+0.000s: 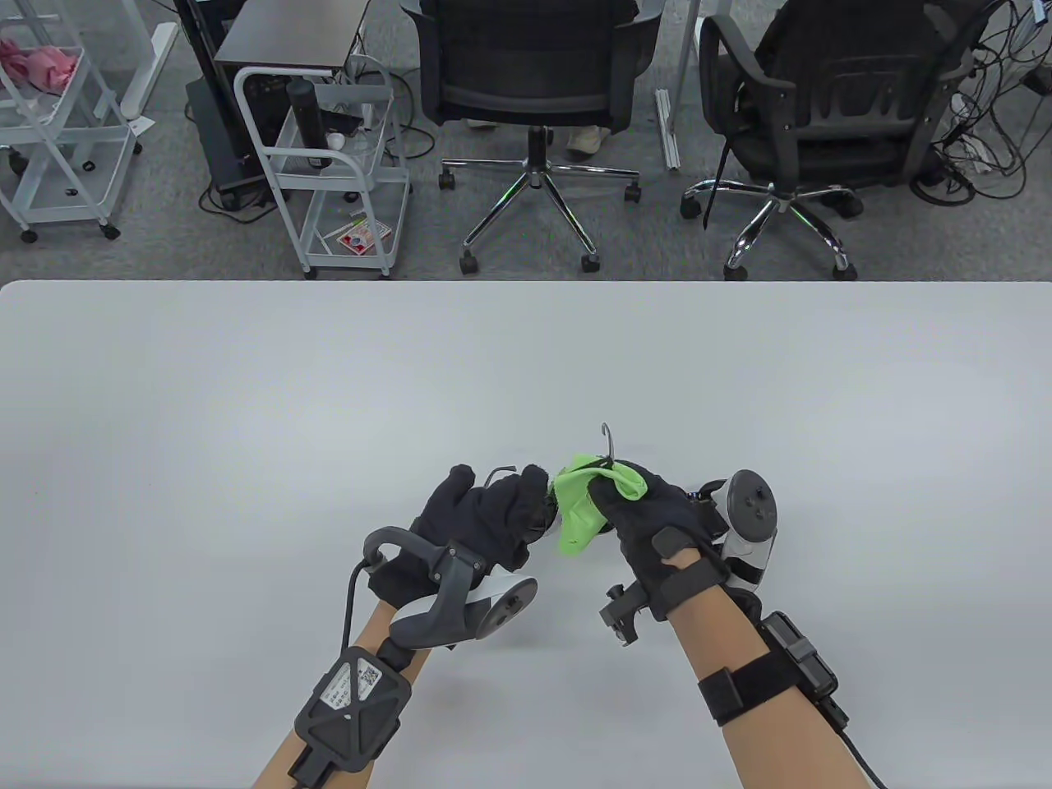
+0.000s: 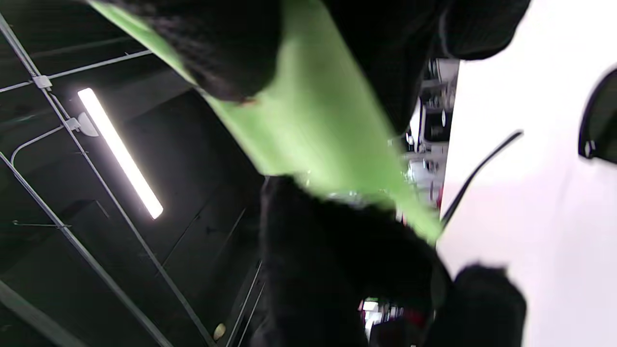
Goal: Dust sunglasses
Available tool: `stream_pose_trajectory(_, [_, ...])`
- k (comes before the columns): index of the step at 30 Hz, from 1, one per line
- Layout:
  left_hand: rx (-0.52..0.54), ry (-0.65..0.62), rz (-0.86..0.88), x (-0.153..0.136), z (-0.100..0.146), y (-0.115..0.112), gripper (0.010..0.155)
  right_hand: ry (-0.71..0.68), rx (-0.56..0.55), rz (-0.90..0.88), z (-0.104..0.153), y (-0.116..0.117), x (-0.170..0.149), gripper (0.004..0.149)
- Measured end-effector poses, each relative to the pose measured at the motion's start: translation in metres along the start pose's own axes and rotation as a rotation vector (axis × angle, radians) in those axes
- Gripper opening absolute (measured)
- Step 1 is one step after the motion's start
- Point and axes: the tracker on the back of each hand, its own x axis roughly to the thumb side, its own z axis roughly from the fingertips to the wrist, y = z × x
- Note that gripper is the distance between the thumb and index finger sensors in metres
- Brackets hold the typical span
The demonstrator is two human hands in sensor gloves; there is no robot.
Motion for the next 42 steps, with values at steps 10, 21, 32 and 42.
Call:
stream_pose_trajectory(10, [0.002,0.008,0.006,0.000,-0.002,-0.001,0.098,-0.037,-0.160,0.130,0.001,0.003,0.005,0.041])
stream_pose_trajectory(21, [-0.012,0.005,-0.013,-0.001,0.000,-0.003,0.099,0.028,-0.071,0.110,0.003,-0.002,0.000,0.044])
stream_pose_trajectory(32, [0.019,0.017,0.010,-0.003,-0.001,0.001,0.099,-0.006,-0.063,0.097,0.005,-0.006,0.003,0.042])
stream_pose_trajectory(42, [0.025,-0.004,-0.019,0.002,0.001,0.004,0.098,-0.021,-0.156,0.241,0.008,-0.003,0.007,0.041])
